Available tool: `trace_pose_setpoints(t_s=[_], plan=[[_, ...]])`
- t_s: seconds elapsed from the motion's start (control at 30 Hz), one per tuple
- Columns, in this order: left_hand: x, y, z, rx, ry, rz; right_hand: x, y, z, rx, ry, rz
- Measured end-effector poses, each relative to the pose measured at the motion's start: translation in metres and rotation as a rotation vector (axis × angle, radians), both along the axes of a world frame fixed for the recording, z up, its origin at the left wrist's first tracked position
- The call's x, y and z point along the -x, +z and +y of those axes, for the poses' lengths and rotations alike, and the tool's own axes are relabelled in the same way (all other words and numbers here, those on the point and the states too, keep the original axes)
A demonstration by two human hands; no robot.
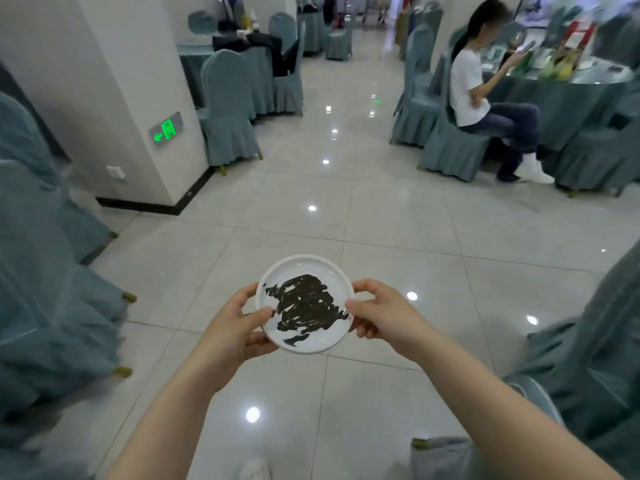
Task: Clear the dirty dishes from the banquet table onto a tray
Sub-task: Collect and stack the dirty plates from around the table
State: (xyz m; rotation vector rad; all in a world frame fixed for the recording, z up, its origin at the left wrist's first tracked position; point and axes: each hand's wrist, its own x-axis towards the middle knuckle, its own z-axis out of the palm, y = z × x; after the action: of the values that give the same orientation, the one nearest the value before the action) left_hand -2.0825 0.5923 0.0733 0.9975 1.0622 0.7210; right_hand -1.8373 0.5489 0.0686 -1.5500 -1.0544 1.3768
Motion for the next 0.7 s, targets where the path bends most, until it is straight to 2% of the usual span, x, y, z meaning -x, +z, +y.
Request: trace_pose_setpoints(t_s=[0.37, 0.53, 0.7], plan=[[-0.192, -0.004, 0.208, -0.012, -0.604, 0.027, -0.141, -0.015, 0.088, 0.038, -0.583, 0.023], [-0.317, 0.000, 0.233, 0.008, -0.859, 0.030, -0.219, -0.002, 0.071, 0.056, -0.830, -0.053], [-0.447, 0.010, 0.227, -0.081, -1.143, 0.099, -0.305, 0.004, 0.039, 0.024, -1.078, -0.152]])
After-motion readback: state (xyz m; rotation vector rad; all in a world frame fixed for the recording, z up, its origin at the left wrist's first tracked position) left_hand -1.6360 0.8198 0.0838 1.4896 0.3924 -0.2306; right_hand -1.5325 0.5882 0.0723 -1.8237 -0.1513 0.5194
